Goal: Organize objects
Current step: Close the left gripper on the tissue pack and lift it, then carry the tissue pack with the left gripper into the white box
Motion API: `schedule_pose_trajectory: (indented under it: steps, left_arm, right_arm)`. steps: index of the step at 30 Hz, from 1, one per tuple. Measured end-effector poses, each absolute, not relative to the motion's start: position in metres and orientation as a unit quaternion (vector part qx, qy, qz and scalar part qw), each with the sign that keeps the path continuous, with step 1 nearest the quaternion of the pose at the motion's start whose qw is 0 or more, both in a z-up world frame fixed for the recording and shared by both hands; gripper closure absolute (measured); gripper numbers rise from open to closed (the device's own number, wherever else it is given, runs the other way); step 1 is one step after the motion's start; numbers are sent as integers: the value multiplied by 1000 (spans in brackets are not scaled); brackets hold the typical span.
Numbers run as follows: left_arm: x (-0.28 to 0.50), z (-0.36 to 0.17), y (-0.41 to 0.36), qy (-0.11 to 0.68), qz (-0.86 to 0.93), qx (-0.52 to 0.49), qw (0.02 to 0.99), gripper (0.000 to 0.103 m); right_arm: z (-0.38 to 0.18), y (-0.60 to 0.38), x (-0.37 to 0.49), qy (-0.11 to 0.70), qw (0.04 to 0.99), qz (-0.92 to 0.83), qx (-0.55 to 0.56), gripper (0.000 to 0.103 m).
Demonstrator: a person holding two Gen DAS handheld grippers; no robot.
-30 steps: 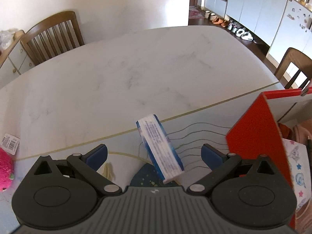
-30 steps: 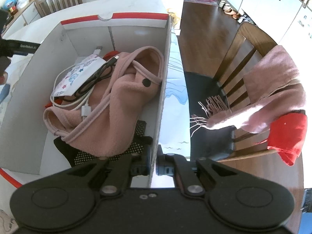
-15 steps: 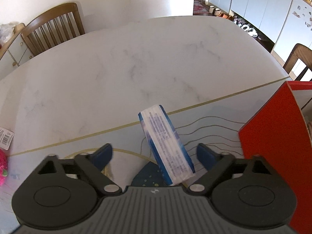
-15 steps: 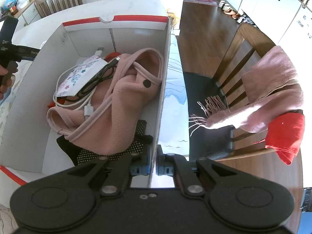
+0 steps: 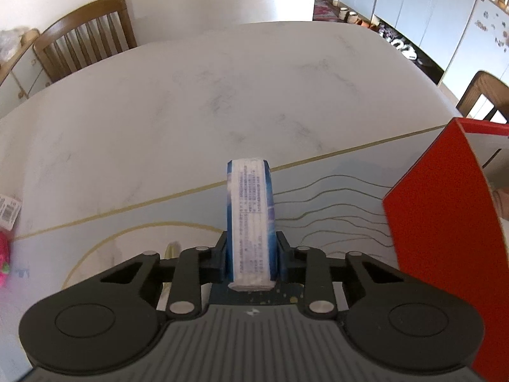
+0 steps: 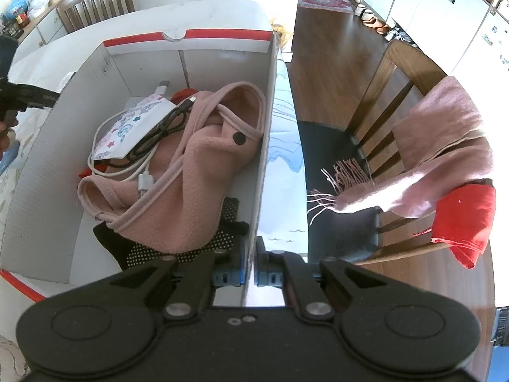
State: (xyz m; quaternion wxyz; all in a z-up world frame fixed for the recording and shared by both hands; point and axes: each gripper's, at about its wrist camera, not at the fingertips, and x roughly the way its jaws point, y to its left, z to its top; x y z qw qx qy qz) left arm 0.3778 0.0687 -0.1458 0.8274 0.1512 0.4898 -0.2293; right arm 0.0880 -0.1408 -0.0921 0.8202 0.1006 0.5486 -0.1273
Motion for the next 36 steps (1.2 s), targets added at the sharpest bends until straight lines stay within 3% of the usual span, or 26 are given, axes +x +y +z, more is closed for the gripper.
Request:
schedule_pose_trajectory:
  steps: [24,36]
  left_arm:
    - [258,-32,55,425,-385,142,807,77]
    - [230,-36,-7,413,-433,192,778,77]
  right_arm:
    - [-94,-145,87,538,830,-119,92,99]
    - [-92,-145,85,533,834,-113,91,98]
